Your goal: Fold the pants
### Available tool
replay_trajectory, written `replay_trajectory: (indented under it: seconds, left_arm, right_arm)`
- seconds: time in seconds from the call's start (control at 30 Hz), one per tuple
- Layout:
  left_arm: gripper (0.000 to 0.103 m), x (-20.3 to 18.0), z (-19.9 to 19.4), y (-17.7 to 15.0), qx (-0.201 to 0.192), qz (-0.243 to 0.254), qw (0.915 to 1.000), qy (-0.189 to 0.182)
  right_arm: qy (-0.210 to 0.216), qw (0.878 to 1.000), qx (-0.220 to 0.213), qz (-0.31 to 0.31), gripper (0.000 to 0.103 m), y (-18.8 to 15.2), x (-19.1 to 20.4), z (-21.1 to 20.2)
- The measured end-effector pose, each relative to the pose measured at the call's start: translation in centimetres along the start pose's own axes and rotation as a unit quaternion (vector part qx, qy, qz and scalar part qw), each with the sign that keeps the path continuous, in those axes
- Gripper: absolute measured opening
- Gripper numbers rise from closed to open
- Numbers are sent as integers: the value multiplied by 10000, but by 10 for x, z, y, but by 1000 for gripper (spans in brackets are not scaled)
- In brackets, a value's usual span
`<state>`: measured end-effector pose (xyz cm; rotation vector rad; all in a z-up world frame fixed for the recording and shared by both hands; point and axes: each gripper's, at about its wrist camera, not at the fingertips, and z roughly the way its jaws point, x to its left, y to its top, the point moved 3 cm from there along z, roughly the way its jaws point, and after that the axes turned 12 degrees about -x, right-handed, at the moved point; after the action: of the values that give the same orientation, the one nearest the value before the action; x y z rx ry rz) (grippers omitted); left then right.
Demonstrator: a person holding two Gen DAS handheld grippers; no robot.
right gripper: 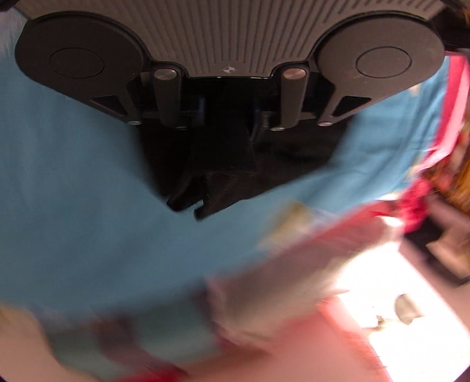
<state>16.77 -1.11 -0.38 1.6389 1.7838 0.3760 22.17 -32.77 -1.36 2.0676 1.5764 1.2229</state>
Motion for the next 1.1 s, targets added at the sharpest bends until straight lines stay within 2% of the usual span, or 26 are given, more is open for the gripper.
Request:
replay_trajectory:
  seconds: [0.03,0.07,0.1,0.17,0.2,0.27,0.33,0.4,0.47,0.53,0.6,0.63,0.67,0.7,0.73,0.77,0.8,0.87,0.9,0.93,0.97,1.03,1.1]
  left_arm:
    - [103,1,-6,1,-3,56,10000,13]
    - [103,3,-11,5,-36,119,9999,35]
    - [103,3,-18,9,-98,176,9998,75]
    - [103,2,-24,21,-237,234,9992,214]
    - [103,-1,-26,27,-300,237,9989,263]
    - [103,-7,-19,41,-395,250,9984,328]
    - [103,-15,-4,51,-421,290,9979,405]
    - [103,-24,19,52,-313,295,9980,453]
    - [103,-30,44,44,-12,320,9981,522]
    - [103,-35,57,30,221,302,9983,442]
    - [103,-39,60,22,239,358,9982,414]
    - [103,-40,61,20,211,413,9977,487]
    - [103,-40,61,21,216,439,9975,505]
    - [103,-41,61,22,235,447,9975,492]
    - [103,-40,61,24,252,456,9975,483]
    - [103,-40,61,24,279,493,9972,497]
    - [103,-41,62,24,281,535,9969,500]
    - [103,-44,62,22,302,596,9965,501]
    - [103,-45,62,22,317,603,9966,468]
    - [103,-45,60,24,324,606,9968,413]
    - [103,-46,56,26,301,597,9972,328]
    - [103,-43,48,28,197,532,9983,140]
    - [103,-43,47,31,120,420,9990,-30]
  right_arm:
    - [1,9996,76,270,37,-6,-19,0]
    - [222,9979,14,606,40,-5,-31,-4]
    - [267,9960,-78,851,43,-2,-40,-10]
    - [-72,9955,-452,832,68,11,-46,-19]
    - [-300,9949,-667,700,67,19,-46,-23]
    - [-431,9934,-1020,300,65,33,-38,-27]
    - [-420,9907,-1260,-309,59,40,-19,-28]
    - [-55,9875,-1252,-953,56,37,9,-22]
    - [634,9858,-838,-1309,45,28,36,-7]
    - [1219,9786,-454,-1592,45,15,57,14]
    - [1705,9717,40,-1636,42,7,71,44]
    - [1779,9707,237,-1599,23,4,69,63]
    - [1540,9748,213,-1600,0,4,66,78]
    - [1164,9840,147,-1342,0,16,49,93]
    - [1055,9910,12,-822,0,30,33,95]
    - [952,9937,-215,-555,0,40,23,88]
    - [803,9939,-489,-581,2,49,17,77]
    - [309,9916,-941,-832,27,59,10,55]
    - [270,9915,-949,-849,33,62,4,47]
    - [316,9928,-859,-778,49,62,-1,38]
    - [320,9940,-770,-713,73,60,-7,33]
    - [218,9955,-594,-699,93,47,-16,20]
    - [148,9970,-457,-599,93,32,-27,13]
